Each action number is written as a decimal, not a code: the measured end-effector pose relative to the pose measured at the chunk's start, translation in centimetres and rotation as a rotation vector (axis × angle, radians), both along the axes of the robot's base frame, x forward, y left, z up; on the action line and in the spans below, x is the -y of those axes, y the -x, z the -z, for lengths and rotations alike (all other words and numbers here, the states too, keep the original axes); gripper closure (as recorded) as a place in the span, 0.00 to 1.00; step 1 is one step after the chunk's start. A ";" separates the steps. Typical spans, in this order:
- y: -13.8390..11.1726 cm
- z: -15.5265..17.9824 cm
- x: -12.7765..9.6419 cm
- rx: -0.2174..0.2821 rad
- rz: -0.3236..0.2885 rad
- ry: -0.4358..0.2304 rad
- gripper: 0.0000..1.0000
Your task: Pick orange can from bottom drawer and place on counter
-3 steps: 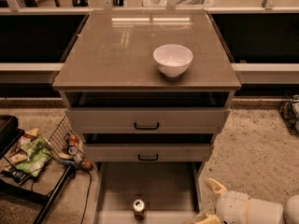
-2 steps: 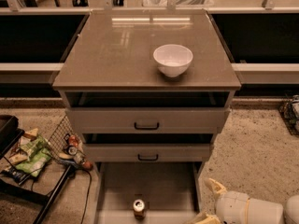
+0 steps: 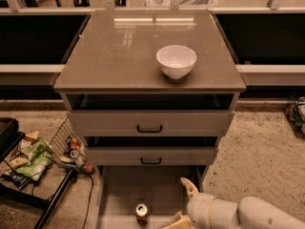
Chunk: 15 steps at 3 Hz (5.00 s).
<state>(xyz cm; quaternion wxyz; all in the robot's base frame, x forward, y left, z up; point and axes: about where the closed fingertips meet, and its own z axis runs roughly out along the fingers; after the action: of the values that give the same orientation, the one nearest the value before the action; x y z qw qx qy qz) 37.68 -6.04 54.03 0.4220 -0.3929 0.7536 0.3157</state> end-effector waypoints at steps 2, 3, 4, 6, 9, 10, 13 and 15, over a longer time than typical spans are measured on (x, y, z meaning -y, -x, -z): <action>-4.3 14.8 -6.2 -0.005 -0.086 -0.101 0.00; -4.5 14.5 -6.1 0.001 -0.088 -0.094 0.00; -5.5 17.9 -6.9 0.003 -0.111 -0.108 0.00; -8.4 29.4 -7.7 0.064 -0.295 -0.125 0.00; -9.7 34.5 -10.1 0.113 -0.407 -0.136 0.00; -7.9 34.7 -11.5 0.094 -0.427 -0.142 0.18; -7.4 31.2 -14.0 0.028 -0.367 -0.142 0.88; -7.2 18.7 -13.0 -0.160 -0.282 -0.174 1.00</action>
Offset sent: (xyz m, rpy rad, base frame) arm 0.0625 0.0871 -0.2261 0.1662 0.0488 0.1320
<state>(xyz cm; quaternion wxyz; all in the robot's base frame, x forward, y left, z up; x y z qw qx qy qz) 44.86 6.95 35.34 0.3446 -0.4303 0.6920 0.4661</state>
